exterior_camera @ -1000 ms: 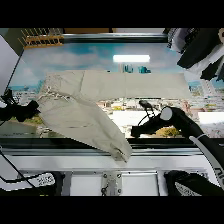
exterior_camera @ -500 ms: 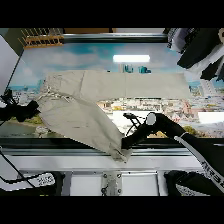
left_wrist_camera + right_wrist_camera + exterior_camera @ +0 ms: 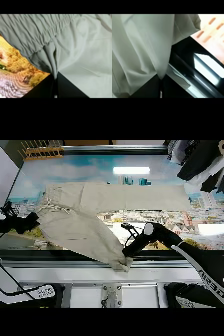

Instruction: Fold the clothes and pants, and hang the long-sleeved shirts on hangers.

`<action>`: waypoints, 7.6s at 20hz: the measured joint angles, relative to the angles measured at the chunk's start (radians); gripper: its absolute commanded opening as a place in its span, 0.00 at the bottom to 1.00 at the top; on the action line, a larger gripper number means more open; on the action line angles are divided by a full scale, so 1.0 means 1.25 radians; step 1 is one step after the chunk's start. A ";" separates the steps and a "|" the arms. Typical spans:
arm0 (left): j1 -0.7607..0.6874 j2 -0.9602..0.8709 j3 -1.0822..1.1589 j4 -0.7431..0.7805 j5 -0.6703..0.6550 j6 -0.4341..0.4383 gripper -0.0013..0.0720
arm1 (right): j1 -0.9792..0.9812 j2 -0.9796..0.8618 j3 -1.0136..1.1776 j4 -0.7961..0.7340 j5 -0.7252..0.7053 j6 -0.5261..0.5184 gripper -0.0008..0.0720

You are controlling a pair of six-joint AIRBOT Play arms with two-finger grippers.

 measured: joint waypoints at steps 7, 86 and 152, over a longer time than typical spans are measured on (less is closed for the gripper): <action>-0.022 0.166 -0.001 -0.018 -0.071 0.050 0.03 | -0.121 0.188 0.302 -0.379 0.303 0.056 0.02; -0.133 -0.063 0.543 -0.060 -0.108 0.056 0.03 | -0.727 0.067 0.489 -0.177 -0.216 0.350 0.02; 0.094 0.192 -0.289 -0.020 -0.008 0.352 0.03 | -0.662 -0.167 0.237 -0.244 -0.303 0.361 0.21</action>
